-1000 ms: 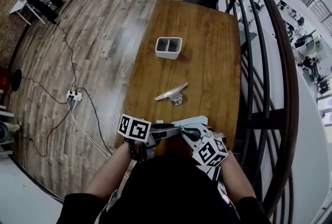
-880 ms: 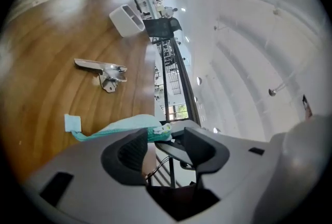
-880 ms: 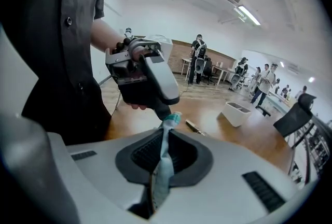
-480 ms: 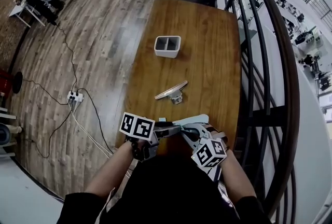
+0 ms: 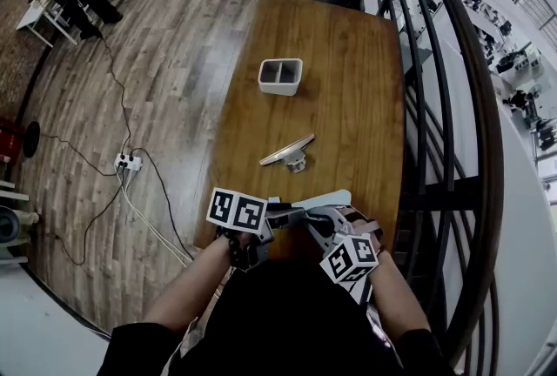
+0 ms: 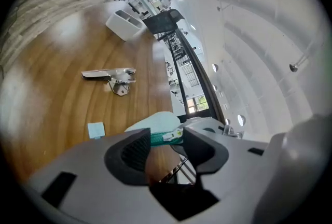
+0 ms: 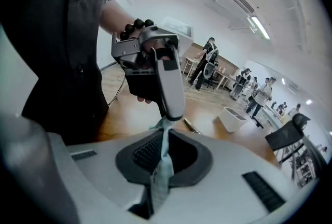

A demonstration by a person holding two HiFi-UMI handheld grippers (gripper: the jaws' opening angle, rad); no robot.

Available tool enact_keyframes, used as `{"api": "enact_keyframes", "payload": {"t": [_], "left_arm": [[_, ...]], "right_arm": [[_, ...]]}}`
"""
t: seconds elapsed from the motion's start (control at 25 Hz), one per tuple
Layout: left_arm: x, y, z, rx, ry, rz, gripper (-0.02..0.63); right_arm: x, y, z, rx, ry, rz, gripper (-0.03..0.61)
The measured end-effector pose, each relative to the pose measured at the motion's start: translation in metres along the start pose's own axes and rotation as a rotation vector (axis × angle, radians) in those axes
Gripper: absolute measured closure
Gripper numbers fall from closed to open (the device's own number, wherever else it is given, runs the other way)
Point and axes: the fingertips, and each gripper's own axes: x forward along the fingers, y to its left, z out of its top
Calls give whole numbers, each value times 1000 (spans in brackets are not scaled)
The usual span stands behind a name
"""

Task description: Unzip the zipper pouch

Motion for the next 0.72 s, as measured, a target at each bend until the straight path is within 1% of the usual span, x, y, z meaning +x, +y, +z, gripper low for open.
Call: {"api": "enact_keyframes", "payload": {"t": [0.2,0.48,0.68,0.72], "left_arm": [[-1,-6,-1,-22,-17,-39,423],[-4,-9,0,-119,-63,-110,426],[-5,-10,0,-137,-82,-135,437],[-5,-11,0,-140,-88,-145,450]], "right_arm": [[-4,-2,0,42,-27,-2,571],[-9,-3,-1,60,-37,-4,571],[-10,-4,-2,78,-47,2,571],[-11,-4,-2,81,-48,5,571]]}}
